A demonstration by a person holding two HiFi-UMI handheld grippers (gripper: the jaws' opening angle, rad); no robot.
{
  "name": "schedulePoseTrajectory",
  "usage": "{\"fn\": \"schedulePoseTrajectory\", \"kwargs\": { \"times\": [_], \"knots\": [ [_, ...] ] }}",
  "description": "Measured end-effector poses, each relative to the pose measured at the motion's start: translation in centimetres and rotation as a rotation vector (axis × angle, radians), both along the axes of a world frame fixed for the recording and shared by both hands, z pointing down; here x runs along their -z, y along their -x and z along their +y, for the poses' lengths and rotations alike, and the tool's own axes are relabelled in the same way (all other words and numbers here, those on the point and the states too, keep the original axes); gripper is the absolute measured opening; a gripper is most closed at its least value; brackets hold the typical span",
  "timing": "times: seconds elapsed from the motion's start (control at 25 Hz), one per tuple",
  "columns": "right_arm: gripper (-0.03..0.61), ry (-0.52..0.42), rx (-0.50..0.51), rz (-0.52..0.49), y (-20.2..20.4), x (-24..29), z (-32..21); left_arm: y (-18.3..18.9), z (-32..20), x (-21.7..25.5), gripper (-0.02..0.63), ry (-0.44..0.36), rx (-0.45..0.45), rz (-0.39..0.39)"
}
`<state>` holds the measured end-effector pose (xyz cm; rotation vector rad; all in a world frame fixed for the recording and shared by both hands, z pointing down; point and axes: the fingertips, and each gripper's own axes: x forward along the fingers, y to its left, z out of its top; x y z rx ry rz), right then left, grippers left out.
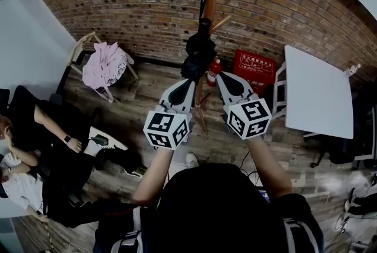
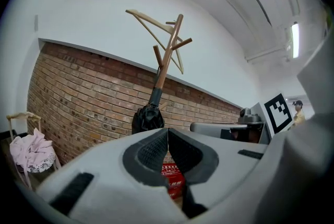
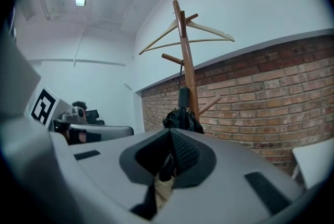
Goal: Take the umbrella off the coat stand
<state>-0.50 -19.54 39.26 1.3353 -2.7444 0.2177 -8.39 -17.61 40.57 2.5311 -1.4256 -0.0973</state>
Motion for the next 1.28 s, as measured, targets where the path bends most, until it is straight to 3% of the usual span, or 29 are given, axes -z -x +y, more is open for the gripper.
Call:
{"fn": "schedulePoseTrajectory", "kwargs": {
  "times": [0.6,1.28],
  "knots": [
    [0.029,0.004,-0.042,-0.001,-0.5,-0.3,-2.0,0.1,-2.5,-0.5,0.018,0.004,-0.019,0.007],
    [0.029,-0.007,0.024,-0.012,-1.8,0.0,-6.2,-0.4,-6.0,-0.6,0.020,-0.030,0.027,-0.040]
  ]
}}
